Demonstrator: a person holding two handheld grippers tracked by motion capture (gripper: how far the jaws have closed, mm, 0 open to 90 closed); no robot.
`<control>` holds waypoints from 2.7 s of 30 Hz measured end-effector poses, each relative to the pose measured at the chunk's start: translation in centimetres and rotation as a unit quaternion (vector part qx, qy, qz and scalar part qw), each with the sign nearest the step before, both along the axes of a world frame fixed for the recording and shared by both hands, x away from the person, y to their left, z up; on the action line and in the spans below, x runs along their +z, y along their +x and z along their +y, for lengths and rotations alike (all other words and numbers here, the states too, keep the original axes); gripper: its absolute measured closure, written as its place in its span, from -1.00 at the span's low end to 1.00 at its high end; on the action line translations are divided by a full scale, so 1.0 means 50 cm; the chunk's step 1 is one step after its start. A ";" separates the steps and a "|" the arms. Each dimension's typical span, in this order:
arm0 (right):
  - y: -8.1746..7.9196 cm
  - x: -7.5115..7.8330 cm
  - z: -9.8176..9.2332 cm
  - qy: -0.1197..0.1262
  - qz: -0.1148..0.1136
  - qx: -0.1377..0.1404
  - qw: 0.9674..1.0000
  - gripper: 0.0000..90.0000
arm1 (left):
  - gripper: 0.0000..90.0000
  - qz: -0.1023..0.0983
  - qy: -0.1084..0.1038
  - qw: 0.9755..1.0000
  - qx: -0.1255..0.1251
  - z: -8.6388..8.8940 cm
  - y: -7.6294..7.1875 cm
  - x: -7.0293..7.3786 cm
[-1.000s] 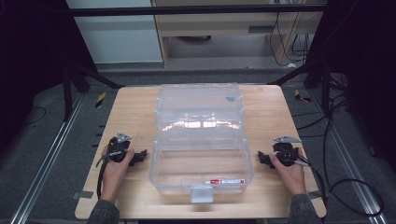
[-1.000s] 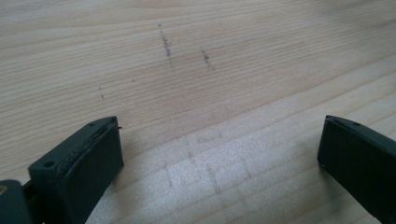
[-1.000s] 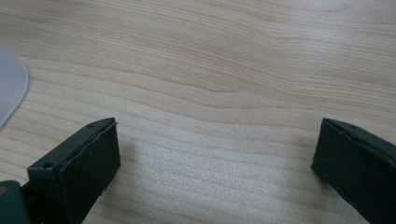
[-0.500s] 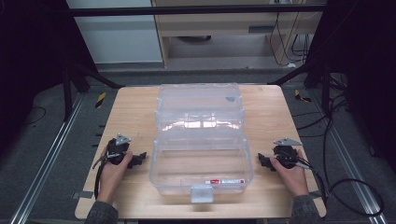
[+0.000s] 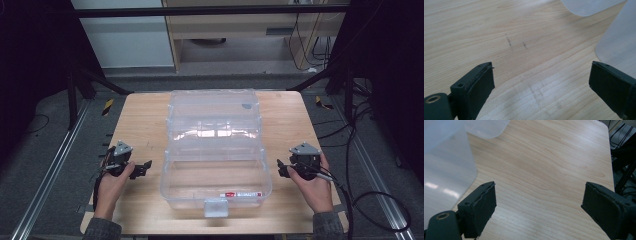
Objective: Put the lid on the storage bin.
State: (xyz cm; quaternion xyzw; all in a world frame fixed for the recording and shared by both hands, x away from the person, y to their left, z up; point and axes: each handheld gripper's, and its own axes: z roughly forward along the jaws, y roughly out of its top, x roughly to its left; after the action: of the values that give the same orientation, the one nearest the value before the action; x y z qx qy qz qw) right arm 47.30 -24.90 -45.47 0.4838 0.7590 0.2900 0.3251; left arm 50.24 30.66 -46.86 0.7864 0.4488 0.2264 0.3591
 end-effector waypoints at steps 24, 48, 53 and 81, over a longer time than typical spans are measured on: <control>0.003 0.210 0.011 -0.063 0.046 0.143 0.987 -0.41 | -0.91 -0.040 -0.016 0.994 -0.096 -0.013 -0.073 0.192; 0.069 0.344 0.135 -0.110 0.060 0.303 0.945 0.30 | -0.92 -0.036 0.043 0.972 -0.230 -0.149 -0.122 0.229; 0.081 0.337 0.176 -0.136 0.071 0.336 0.929 0.39 | -0.92 -0.038 0.048 0.970 -0.237 -0.158 -0.126 0.230; 0.186 0.307 0.281 -0.226 0.131 0.418 0.870 0.52 | -0.92 -0.015 0.078 0.949 -0.305 -0.209 -0.157 0.209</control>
State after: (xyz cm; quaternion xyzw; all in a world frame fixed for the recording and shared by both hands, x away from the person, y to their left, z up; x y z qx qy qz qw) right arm 56.59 -10.87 -30.11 0.0683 0.9708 0.1529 0.1717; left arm 42.40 20.20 -36.41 0.9078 0.1631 0.1527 0.3550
